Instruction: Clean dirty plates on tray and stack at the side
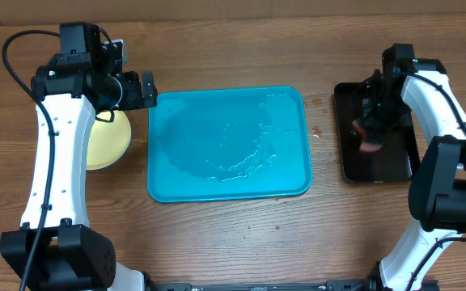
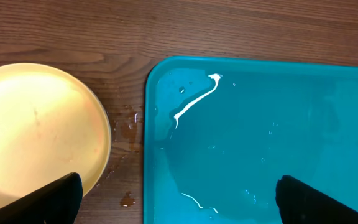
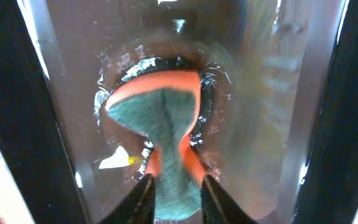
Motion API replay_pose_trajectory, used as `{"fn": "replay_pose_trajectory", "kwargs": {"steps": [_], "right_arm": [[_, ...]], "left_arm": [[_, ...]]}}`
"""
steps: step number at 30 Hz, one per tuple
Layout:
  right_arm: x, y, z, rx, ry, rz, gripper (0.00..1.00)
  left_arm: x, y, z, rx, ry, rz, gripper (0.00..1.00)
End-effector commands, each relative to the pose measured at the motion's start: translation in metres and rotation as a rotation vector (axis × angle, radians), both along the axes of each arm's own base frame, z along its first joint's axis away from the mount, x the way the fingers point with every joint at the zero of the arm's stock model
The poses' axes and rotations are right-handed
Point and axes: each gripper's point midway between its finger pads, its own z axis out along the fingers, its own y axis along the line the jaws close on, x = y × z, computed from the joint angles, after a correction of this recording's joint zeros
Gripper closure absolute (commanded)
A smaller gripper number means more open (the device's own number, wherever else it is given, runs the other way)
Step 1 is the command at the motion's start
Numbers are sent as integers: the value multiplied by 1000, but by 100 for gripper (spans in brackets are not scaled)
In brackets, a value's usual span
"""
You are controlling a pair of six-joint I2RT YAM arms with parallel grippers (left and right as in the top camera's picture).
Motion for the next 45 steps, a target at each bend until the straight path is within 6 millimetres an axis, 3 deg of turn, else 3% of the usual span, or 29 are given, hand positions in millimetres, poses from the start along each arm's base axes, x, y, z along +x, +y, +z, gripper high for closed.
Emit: {"fn": "replay_pose_trajectory", "kwargs": {"steps": [1, 4, 7, 10, 11, 12, 13, 17, 21, 25, 30, 36, 40, 45], "right_arm": [[4, -3, 4, -13, -20, 40, 67], [4, -3, 14, -13, -20, 29, 51], [9, 2, 50, 10, -60, -29, 50], [19, 23, 114, 98, -183, -6, 41], [21, 31, 139, 119, -237, 10, 31], [21, 38, 165, 138, -292, 26, 12], [20, 45, 190, 149, -348, 38, 0], [-4, 64, 285, 167, -557, 53, 0], [-41, 74, 343, 177, -695, 91, 0], [-73, 75, 374, 179, -791, 108, 0], [-124, 72, 380, 176, -772, 99, 0], [-169, 69, 419, 184, -955, 91, 0], [-188, 66, 437, 171, -1055, 88, 0], [-194, 65, 455, 167, -1239, 102, 0]], "left_arm": [[4, -4, 5, -14, -17, -8, 1], [4, -4, 5, -14, -17, -8, 0], [4, -4, 5, -14, -17, -8, 0], [4, -4, 5, -14, -17, -8, 0], [4, -4, 5, -14, -17, -8, 0], [4, -4, 5, -14, -17, -7, 0], [4, -4, 5, -14, -17, -7, 0], [4, -4, 5, -14, -17, -7, 0], [4, -4, 5, -14, -17, -8, 0], [4, -4, 5, -14, -17, -8, 0], [4, -4, 5, -14, -17, -7, 0], [4, -5, 5, -14, -17, -9, 0], [4, -6, 5, -14, -17, -12, 0], [4, -5, 5, -14, -17, -11, 1]]}}
